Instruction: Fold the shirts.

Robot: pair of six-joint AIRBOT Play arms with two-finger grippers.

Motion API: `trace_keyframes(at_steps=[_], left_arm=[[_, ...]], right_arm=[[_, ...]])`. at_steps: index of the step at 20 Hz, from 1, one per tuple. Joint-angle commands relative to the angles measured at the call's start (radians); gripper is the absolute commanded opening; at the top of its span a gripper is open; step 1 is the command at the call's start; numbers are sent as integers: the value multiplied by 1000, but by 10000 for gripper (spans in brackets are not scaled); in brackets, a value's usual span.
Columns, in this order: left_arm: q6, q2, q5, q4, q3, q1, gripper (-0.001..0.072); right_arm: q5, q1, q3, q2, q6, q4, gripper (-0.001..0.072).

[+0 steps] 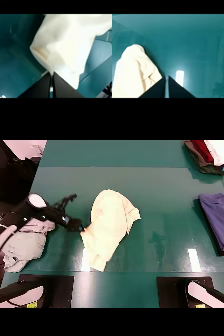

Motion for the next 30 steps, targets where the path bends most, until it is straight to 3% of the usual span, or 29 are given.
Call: trace_keyframes(at_steps=[1, 2, 3, 10, 18, 21, 22, 23, 24, 27, 30], left_arm=[[-8, 67, -64, 52, 211, 1, 22], [-9, 76, -80, 53, 268, 1, 23], [-16, 79, -91, 52, 310, 1, 23], [-42, 77, -114, 50, 356, 1, 23], [-43, 77, -78, 49, 356, 1, 23], [-43, 77, -74, 49, 356, 1, 23], [-43, 77, -74, 48, 356, 1, 23], [-44, 77, -74, 48, 356, 1, 23], [-66, 77, -73, 47, 356, 1, 23], [-95, 82, -64, 47, 383, 1, 22], [-94, 97, -64, 54, 550, 1, 23]], right_arm=[[28, 75, -1, -64, -1, -3, 309], [29, 118, -1, -102, -1, -3, 455], [29, 167, -10, -146, -1, -8, 486], [-164, 461, -241, -435, -149, -6, 480], [-214, 583, -148, -631, -166, -8, 476], [-178, 592, -123, -656, -166, -8, 444], [-175, 597, -124, -655, -166, -8, 380], [-173, 597, -123, -655, -166, -7, 106], [-171, 597, -123, -654, -165, -7, 17], [-135, 571, -123, -609, -135, -8, 16], [-166, 470, -114, -433, -135, -7, 16]])
